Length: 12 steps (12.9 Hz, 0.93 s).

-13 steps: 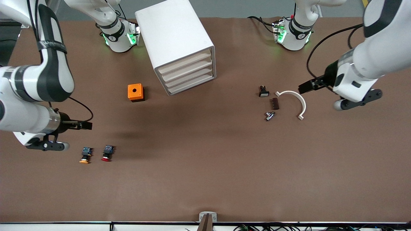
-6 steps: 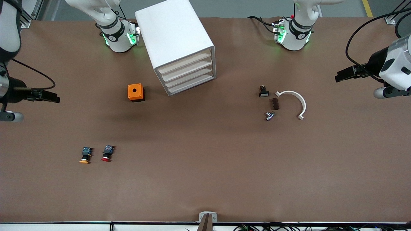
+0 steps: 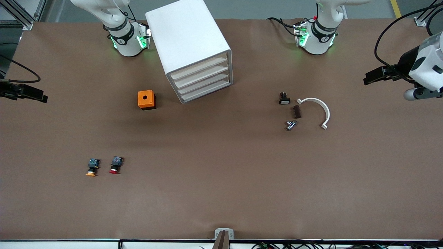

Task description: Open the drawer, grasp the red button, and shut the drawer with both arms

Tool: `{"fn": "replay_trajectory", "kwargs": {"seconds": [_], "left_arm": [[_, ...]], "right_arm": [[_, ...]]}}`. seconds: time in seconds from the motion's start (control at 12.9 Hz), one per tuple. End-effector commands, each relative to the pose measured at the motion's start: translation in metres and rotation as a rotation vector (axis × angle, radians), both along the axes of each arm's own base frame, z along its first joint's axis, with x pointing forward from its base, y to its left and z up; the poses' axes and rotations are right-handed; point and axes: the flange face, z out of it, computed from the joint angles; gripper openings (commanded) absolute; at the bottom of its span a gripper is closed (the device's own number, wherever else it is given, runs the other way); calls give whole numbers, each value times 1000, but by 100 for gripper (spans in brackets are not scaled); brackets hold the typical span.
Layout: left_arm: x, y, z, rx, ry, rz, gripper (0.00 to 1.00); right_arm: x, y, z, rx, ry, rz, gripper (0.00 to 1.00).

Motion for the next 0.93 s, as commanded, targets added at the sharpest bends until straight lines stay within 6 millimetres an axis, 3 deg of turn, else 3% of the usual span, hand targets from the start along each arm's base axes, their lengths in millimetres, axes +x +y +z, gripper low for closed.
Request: {"fn": "replay_trajectory", "kwargs": {"seconds": [0.0,0.23,0.46,0.62,0.85], "left_arm": [[-24,7,10,25,-60,-37,99],[-20,12,19,21,-125,-52,100],[-8,11,19,21,-176,-54,100],[5,12,19,17,-196,-88,99],[7,12,20,15,-200,-107,100]], "right_arm": [[0,-4,8,4,-1,-12,100],[-10,14,10,-1,54,17,100],[-33,16,39,17,2,19,100],[-47,17,48,20,-15,21,100],[-58,17,55,20,-41,23,100]]}}
